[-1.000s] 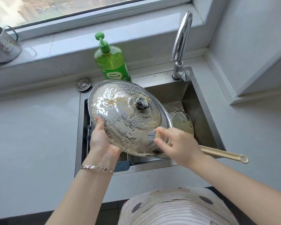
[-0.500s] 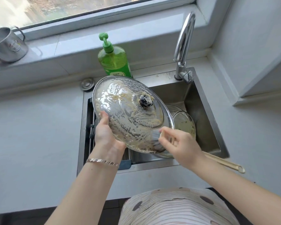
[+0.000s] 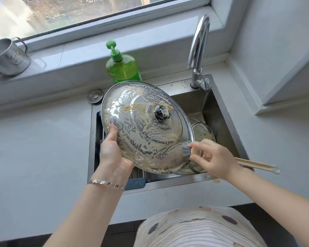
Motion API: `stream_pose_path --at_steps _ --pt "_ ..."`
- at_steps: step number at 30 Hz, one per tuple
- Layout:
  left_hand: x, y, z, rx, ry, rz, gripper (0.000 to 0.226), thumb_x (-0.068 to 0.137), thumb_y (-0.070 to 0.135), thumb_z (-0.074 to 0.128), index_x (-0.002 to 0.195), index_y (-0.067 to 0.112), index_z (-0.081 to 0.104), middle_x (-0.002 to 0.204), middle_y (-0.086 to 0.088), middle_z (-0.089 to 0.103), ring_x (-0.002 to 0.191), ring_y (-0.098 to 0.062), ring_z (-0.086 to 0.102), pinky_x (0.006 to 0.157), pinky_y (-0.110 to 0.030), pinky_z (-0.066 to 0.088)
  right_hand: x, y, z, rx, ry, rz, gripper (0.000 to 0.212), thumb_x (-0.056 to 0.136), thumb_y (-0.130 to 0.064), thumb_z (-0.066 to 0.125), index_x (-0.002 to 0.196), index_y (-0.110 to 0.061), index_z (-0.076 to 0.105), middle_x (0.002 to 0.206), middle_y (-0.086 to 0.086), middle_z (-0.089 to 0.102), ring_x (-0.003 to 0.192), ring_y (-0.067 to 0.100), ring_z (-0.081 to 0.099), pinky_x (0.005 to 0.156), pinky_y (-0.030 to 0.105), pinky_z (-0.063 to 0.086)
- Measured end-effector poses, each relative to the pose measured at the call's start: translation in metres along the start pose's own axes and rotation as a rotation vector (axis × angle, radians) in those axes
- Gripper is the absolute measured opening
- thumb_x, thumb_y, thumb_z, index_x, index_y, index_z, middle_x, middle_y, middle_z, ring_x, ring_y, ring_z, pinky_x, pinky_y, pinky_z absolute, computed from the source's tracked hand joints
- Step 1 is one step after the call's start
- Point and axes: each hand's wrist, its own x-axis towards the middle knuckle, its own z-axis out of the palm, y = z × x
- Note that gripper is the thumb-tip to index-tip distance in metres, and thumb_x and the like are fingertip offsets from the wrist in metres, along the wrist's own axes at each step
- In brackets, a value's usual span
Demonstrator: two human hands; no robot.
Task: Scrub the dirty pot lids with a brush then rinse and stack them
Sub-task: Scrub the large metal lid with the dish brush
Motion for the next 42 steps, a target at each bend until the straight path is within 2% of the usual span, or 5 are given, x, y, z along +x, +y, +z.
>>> stream_pose_path --at_steps 6,11,15,25,42 --pt "0.001 -0.001 0.004 0.024 0.017 0.006 0.032 0.096 0.043 0.045 0.103 0.017 0.062 0.108 -0.007 0.068 0.1 -0.029 0.063 0.084 -0.055 0.047 -0.001 -0.042 0.018 0.213 -0.131 -0.086 0.024 0.08 -0.044 0.06 0.099 -0.03 0.066 0.077 -0.008 0.059 0.066 0.009 0.053 0.063 0.024 0.046" --pt "-0.001 0.002 0.003 0.031 0.005 0.023 0.036 0.095 0.044 0.047 0.112 0.016 0.062 0.109 -0.007 0.07 0.103 -0.03 0.063 0.092 -0.058 0.046 0.025 -0.009 -0.001 0.292 0.103 0.387 0.004 0.086 -0.03 0.063 0.09 -0.03 0.064 0.082 -0.01 0.065 0.084 0.018 0.059 0.079 0.04 0.05" --pt "-0.003 0.003 0.007 0.064 -0.018 0.024 0.038 0.096 0.043 0.046 0.116 0.015 0.061 0.114 -0.009 0.068 0.106 -0.03 0.062 0.095 -0.057 0.044 0.014 -0.042 0.003 0.247 -0.113 0.106 0.011 0.084 -0.028 0.066 0.096 -0.027 0.067 0.073 -0.015 0.061 0.064 0.008 0.053 0.061 0.03 0.045" --pt "-0.004 -0.004 0.005 0.129 0.01 -0.011 0.033 0.095 0.041 0.048 0.106 0.015 0.065 0.103 -0.007 0.072 0.098 -0.027 0.066 0.082 -0.049 0.051 0.026 -0.043 0.003 0.274 -0.091 0.223 0.014 0.085 -0.039 0.06 0.086 -0.025 0.063 0.082 0.017 0.063 0.067 0.031 0.053 0.066 0.044 0.048" --pt "-0.004 -0.008 -0.003 0.183 0.074 -0.064 0.028 0.093 0.038 0.053 0.102 0.015 0.065 0.101 -0.006 0.07 0.096 -0.026 0.065 0.085 -0.051 0.049 0.04 -0.04 0.005 0.278 -0.03 0.406 0.019 0.087 -0.041 0.055 0.074 -0.03 0.064 0.075 -0.01 0.065 0.084 0.017 0.061 0.078 0.035 0.047"
